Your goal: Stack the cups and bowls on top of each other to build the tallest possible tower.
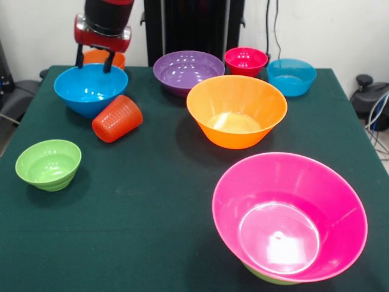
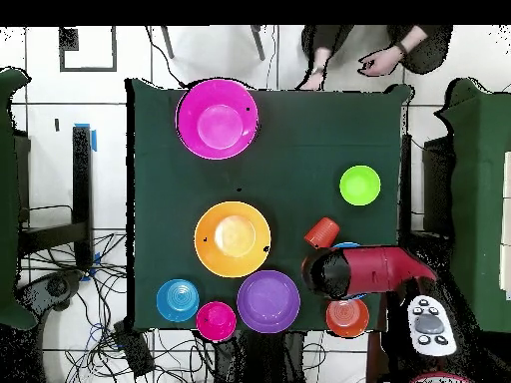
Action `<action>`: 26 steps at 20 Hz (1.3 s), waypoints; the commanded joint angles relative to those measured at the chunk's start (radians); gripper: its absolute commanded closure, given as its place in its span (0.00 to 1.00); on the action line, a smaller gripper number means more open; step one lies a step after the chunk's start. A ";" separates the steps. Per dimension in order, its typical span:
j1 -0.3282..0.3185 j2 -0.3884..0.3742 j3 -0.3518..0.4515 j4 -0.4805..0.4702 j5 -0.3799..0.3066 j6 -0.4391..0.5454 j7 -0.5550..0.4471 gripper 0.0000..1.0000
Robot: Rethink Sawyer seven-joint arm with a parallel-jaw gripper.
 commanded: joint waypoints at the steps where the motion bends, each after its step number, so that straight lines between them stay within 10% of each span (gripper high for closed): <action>1: 0.078 0.014 0.055 0.085 0.073 0.025 0.140 0.00; 14: 0.220 0.015 0.010 0.131 0.193 -0.009 0.213 0.00; 26: 0.222 0.107 -0.044 0.020 0.133 -0.048 0.168 0.00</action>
